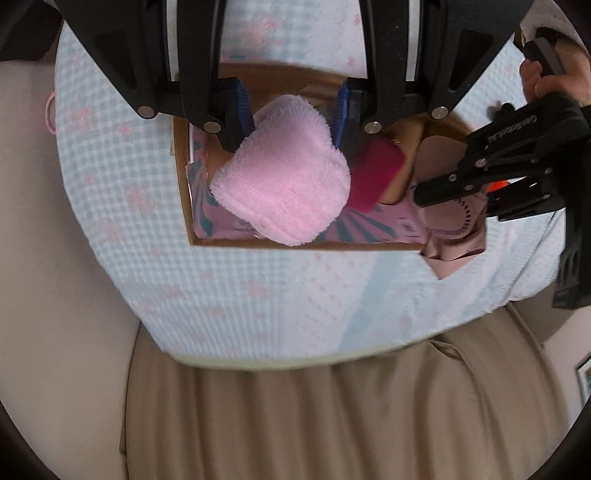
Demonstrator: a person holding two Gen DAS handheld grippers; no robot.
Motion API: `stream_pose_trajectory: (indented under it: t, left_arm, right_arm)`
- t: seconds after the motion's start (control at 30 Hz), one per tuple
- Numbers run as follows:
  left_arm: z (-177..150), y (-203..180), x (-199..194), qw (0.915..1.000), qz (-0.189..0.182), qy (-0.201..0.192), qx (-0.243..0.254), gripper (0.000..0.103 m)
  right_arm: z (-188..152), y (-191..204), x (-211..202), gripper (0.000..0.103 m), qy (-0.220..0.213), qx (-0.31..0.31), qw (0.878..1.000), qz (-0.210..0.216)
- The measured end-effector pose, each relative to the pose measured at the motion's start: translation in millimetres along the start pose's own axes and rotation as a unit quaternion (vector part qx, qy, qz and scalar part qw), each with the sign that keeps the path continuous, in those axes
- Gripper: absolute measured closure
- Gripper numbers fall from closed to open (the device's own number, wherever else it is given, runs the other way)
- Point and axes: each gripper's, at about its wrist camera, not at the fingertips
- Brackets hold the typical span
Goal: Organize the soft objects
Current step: 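Carry the cloth and slipper into the box and open both tools, then lift both tools out of the box toward the remaining items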
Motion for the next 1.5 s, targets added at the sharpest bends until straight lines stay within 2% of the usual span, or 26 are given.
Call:
stream_pose_trajectory:
  t: [0.17,0.43,0.47,0.5,0.53,0.57,0.6,0.67,0.8,1.17,1.5]
  left_arm:
    - [5.3,23.8,42.8,0.9988,0.019,0.040,-0.021,0.078]
    - [-1.8,40.2,78.5,0.9958,0.035,0.082,-0.019,0.078]
    - [-2.4,40.5,79.5,0.9957,0.036,0.083,-0.018,0.076]
    - [-2.3,39.9,79.7,0.9958,0.039,0.082,-0.013,0.070]
    - [-1.8,36.2,80.2,0.9953,0.044,0.086,0.001,0.037]
    - [-2.3,32.7,80.4,0.9945,0.050,0.091,0.012,0.002]
    - [-3.1,27.4,81.1,0.9933,0.060,0.096,0.024,0.001]
    - [-5.8,19.9,79.2,0.9922,0.070,0.091,0.048,0.000]
    - [-12.7,18.6,77.8,0.9915,0.075,0.089,0.059,0.000]
    - [-16.4,17.6,60.3,0.9936,0.069,0.077,0.044,0.000]
    - [-24.7,4.6,3.7,0.9973,0.062,0.032,0.023,0.000]
  right_arm:
    - [5.7,-12.0,46.5,0.070,0.044,-0.002,0.999,-0.016]
    - [6.1,-14.1,76.4,0.069,0.065,-0.002,0.998,-0.015]
    - [6.5,-13.5,77.1,0.068,0.063,-0.004,0.998,-0.017]
    - [7.7,-12.3,78.9,0.059,0.063,-0.005,0.998,-0.018]
    - [9.1,-11.2,80.2,0.054,0.063,-0.005,0.998,-0.019]
    - [9.8,-10.8,80.4,0.043,0.061,-0.003,0.998,-0.015]
    - [10.9,-11.1,79.3,0.023,0.055,0.001,0.998,-0.006]
    - [13.6,-9.7,77.0,0.000,0.048,0.002,0.999,0.001]
    - [15.6,-5.0,75.4,0.000,0.045,-0.001,0.999,-0.002]
    - [10.4,-2.1,64.4,0.000,0.041,0.005,0.999,-0.005]
    - [5.6,4.4,5.0,0.000,-0.013,0.009,1.000,-0.007]
Point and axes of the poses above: each gripper's, at about its wrist camera, not at the fingertips, and x roughly the way its jaws point, y to its left, z to its top, and after that the axes turned 7 degrees about -z, right-handed
